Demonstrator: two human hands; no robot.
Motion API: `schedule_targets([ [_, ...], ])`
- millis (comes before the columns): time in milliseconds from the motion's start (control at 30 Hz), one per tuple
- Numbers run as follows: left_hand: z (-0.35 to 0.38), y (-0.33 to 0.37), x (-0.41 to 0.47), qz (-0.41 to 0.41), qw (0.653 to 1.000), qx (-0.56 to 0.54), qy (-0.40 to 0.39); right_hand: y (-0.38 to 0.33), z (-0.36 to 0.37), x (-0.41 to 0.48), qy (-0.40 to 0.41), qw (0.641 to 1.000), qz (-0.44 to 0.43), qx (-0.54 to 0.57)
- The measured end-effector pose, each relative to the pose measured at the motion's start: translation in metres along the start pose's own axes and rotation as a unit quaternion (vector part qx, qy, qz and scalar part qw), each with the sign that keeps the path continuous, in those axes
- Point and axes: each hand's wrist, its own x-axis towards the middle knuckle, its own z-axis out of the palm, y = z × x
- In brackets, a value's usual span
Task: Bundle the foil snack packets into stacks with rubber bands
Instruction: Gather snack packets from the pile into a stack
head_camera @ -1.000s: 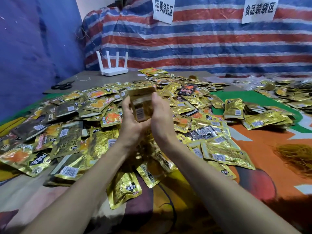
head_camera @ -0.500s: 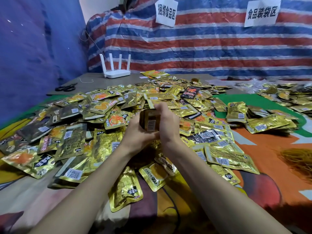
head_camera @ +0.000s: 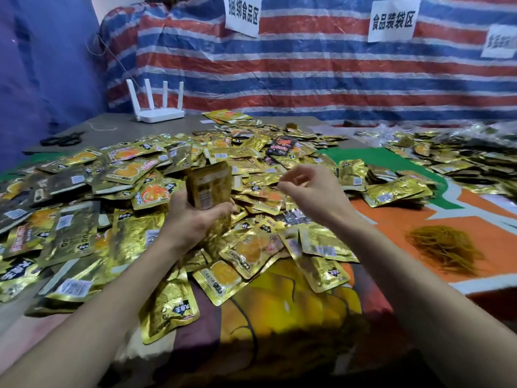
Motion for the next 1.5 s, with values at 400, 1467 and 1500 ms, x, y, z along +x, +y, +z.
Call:
schedule_targets([
  [400, -0.004, -0.005, 0.002, -0.002, 1.000, -0.030, -0.006, 0.098, -0.136, -0.021, -0.091, 0.816, 0.139, -0.554],
  [1467, -0.012, 0.010, 0.005, -0.134, 0.922, -0.348, -0.103, 0.031, -0.055, 0.012, -0.120, 0.987, 0.014, 0.101],
  [1500, -0.012, 0.009, 0.005, -0.136, 0.916, -0.360, -0.111, 0.020, -0.042, 0.013, -0.141, 0.980, 0.009, 0.140],
])
